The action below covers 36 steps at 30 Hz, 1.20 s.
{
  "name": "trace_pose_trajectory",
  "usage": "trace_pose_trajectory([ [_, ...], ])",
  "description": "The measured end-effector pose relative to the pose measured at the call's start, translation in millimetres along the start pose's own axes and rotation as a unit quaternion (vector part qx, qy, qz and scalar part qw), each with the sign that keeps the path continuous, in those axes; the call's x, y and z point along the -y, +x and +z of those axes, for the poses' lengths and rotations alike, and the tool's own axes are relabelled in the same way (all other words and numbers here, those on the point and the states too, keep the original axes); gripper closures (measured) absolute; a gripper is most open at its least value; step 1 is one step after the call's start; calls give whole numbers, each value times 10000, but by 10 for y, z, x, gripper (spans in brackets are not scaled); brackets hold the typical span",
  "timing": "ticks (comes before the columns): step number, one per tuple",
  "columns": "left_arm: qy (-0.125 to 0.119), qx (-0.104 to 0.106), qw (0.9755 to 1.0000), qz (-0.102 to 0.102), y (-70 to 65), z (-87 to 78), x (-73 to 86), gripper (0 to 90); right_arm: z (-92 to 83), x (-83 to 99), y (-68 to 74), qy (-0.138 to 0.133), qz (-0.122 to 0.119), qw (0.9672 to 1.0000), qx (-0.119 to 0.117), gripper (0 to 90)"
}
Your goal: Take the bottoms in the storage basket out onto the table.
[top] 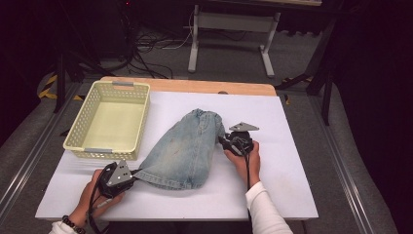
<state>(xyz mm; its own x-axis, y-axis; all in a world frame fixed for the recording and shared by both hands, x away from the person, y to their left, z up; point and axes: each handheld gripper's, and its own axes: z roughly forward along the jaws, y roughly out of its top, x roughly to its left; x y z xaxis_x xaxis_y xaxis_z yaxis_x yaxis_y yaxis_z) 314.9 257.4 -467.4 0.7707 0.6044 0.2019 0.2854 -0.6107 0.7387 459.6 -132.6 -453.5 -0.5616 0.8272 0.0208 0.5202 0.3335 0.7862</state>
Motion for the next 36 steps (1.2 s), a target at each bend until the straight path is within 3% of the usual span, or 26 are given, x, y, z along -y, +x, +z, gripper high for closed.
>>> trace_pose_trajectory([
  [6, 26, 25, 10000, -17, 10, 7, -2, 863, 74, -39, -35, -67, 139, 9999, 4, 350],
  [10, 35, 15, 10000, -9, 7, 7, -3, 863, 158, -121, -71, -26, 436, 9990, -114, 295],
  [16, 46, 11, 10000, -4, 5, 10, -4, 863, 298, -176, 31, 478, 142, 9987, 66, 264],
  [21, 55, -16, 10000, 31, -6, 12, -5, 863, 305, -192, 65, 415, 159, 9990, 77, 427],
  [25, 57, -5, 10000, 22, -2, 14, -5, 863, 295, -188, 63, 377, 154, 9992, 22, 492],
  [29, 54, -16, 10000, 26, -5, 13, -6, 863, 258, -187, 74, 297, 96, 9995, -52, 629],
  [30, 44, -24, 10000, 16, -7, 12, -5, 863, 238, -185, 72, 231, 76, 9997, -93, 736],
  [34, 26, -41, 10000, -4, -5, 8, -4, 863, 135, -200, 47, 99, 28, 9999, -100, 772],
  [36, 8, -88, 10000, -7, -1, 2, -3, 864, 65, -214, 18, 31, -15, 10000, 16, 777],
])
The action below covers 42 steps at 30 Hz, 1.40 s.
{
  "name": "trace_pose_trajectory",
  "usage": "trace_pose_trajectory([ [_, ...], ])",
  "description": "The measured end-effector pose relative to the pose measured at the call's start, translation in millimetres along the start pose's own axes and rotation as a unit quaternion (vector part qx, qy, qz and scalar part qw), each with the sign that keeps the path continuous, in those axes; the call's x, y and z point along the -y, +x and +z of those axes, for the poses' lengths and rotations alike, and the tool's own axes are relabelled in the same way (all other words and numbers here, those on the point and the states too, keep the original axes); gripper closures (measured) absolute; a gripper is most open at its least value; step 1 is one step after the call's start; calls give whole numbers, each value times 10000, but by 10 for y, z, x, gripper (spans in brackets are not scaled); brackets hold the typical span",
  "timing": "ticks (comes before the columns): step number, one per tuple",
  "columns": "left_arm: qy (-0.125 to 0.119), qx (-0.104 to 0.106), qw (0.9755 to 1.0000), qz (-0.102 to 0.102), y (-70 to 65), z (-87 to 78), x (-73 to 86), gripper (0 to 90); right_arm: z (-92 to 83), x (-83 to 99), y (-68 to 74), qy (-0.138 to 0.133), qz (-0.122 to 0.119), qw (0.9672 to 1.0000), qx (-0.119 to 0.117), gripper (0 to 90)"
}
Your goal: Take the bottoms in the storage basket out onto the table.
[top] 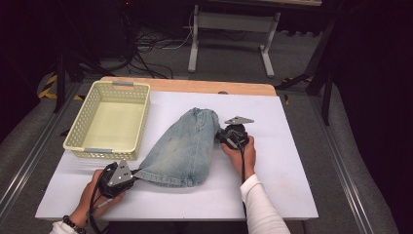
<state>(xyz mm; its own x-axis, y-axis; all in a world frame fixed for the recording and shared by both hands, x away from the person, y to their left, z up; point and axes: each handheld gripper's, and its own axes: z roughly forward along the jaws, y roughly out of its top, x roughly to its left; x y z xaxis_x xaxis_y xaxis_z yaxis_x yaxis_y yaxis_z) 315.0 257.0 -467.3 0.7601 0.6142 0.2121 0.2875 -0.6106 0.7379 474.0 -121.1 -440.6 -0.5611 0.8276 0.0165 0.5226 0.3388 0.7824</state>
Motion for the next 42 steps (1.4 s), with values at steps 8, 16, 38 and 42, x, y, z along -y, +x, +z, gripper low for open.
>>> trace_pose_trajectory([
  [8, -52, -30, 9999, -91, 11, -5, -1, 865, -330, -41, -235, -396, 54, 9980, 498, 779],
  [16, -57, -70, 9999, -107, 9, 3, -8, 864, -250, 54, -390, -248, 329, 9972, 627, 747],
  [38, -24, -97, 9999, -2, -15, 9, -11, 864, -577, 352, 19, -332, 102, 9993, -110, 494],
  [42, -24, -99, 9999, 4, -16, 9, -11, 863, -682, 430, 259, -388, -113, 9973, -607, 465],
])
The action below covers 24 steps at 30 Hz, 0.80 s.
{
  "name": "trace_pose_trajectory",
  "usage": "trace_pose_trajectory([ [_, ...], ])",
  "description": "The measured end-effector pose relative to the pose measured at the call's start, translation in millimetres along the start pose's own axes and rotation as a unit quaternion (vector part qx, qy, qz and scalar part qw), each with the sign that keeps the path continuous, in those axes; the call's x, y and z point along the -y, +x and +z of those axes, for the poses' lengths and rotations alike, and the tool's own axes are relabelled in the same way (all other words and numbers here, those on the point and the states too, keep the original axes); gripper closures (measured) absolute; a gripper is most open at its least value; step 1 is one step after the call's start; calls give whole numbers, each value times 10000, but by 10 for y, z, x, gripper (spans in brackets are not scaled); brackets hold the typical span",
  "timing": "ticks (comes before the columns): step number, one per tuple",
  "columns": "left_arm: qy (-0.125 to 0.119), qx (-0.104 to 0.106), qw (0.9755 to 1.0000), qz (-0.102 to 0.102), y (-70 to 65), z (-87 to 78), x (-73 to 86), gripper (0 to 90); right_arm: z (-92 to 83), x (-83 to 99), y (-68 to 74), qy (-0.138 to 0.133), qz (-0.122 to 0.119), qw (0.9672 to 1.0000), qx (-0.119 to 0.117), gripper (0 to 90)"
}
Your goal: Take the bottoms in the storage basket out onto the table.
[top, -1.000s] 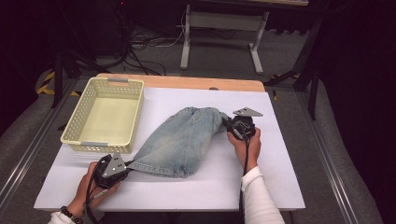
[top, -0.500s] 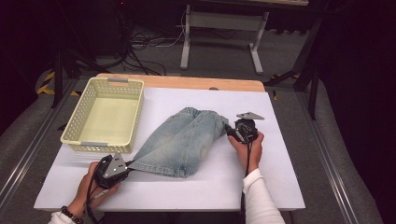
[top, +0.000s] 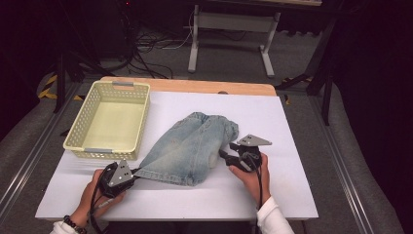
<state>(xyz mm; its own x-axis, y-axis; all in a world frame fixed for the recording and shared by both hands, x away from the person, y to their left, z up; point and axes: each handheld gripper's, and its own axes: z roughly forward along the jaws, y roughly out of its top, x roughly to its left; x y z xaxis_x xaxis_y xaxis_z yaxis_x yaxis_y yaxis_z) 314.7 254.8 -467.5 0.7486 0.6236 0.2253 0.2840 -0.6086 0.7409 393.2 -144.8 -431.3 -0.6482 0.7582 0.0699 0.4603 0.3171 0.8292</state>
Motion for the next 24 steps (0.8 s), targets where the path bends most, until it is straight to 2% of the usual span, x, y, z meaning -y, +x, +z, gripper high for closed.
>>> trace_pose_trajectory([
  [2, 3, 0, 10000, 9, -2, 0, 0, 863, -24, 38, 108, 27, -136, 9997, -188, 455],
  [5, 9, 9, 10000, 16, 0, 3, -1, 863, -45, 100, 217, 131, -170, 9988, -440, 433],
  [9, 18, 18, 10000, 22, 1, 5, -2, 863, -17, 162, 324, 292, -475, 9975, -436, 420],
  [15, 23, 22, 10000, 26, 0, 8, -3, 862, 113, 192, 338, 406, -496, 9972, -377, 437],
  [16, 26, 22, 10000, 24, 1, 8, -3, 862, 135, 195, 338, 428, -539, 9970, -355, 461],
  [17, 21, 31, 10000, 25, 2, 6, -3, 862, 160, 195, 342, 402, -642, 9959, -502, 593],
  [18, 16, 30, 10000, 24, 2, 5, -3, 862, 164, 191, 351, 390, -717, 9954, -502, 641],
  [21, -19, 41, 10000, 20, 2, -2, -3, 862, 146, 170, 397, 321, -936, 9937, -522, 748],
  [24, -42, 56, 10000, 1, 4, -6, -5, 862, 105, 152, 412, 224, -1004, 9932, -552, 849],
])
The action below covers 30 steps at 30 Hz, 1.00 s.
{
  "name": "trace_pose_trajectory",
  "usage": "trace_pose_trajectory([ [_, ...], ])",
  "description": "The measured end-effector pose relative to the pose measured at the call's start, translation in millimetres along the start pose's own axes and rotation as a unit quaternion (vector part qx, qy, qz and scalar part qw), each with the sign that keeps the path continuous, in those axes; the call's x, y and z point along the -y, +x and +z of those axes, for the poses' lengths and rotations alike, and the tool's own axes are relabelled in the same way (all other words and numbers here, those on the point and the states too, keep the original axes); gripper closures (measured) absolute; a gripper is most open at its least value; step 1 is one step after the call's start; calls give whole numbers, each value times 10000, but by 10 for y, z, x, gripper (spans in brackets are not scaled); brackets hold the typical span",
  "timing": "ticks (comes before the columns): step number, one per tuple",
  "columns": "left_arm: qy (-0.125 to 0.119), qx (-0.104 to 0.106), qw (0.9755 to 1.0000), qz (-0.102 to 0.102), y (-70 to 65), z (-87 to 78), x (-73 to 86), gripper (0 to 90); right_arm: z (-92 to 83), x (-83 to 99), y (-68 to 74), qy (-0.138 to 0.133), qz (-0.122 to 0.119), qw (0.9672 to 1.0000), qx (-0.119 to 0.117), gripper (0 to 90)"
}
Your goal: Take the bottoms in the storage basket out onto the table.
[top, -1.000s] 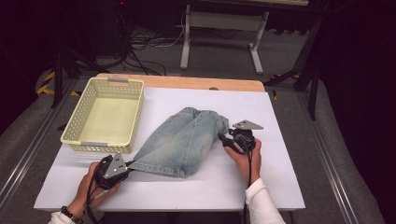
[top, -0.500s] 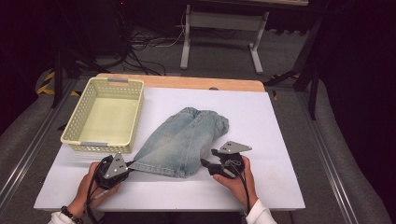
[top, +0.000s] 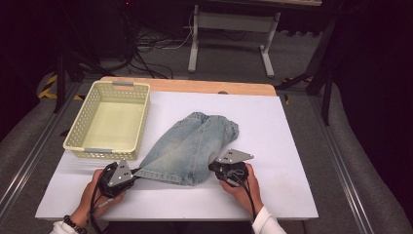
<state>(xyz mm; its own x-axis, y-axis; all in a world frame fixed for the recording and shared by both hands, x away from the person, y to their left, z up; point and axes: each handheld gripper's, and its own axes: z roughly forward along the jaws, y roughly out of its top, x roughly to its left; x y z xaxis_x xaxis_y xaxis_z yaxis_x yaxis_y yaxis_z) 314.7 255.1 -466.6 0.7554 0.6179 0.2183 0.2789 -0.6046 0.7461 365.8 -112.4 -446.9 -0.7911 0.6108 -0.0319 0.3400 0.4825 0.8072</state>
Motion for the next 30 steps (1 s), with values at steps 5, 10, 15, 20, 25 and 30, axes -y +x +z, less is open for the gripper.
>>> trace_pose_trajectory([
  [5, -171, 75, 9998, -60, -34, -23, -40, 862, -120, -53, 12, -90, -99, 9999, 89, 878],
  [10, -305, 95, 9995, -36, -80, -65, -102, 863, -399, -168, 1, -451, -121, 9986, 260, 882],
  [15, -533, 22, 9986, -3, -139, -139, -194, 863, -672, -275, -17, -858, -120, 9950, 495, 884],
  [20, -700, -103, 9974, 145, -178, -247, -279, 863, -944, -381, 5, -1244, -140, 9898, 682, 885],
  [25, -722, -200, 9972, 4, -105, -299, -246, 864, -950, -396, 44, -1217, -120, 9904, 649, 881],
  [30, -698, -278, 9971, -73, -36, -326, -214, 864, -881, -385, 66, -1156, -82, 9921, 474, 871],
])
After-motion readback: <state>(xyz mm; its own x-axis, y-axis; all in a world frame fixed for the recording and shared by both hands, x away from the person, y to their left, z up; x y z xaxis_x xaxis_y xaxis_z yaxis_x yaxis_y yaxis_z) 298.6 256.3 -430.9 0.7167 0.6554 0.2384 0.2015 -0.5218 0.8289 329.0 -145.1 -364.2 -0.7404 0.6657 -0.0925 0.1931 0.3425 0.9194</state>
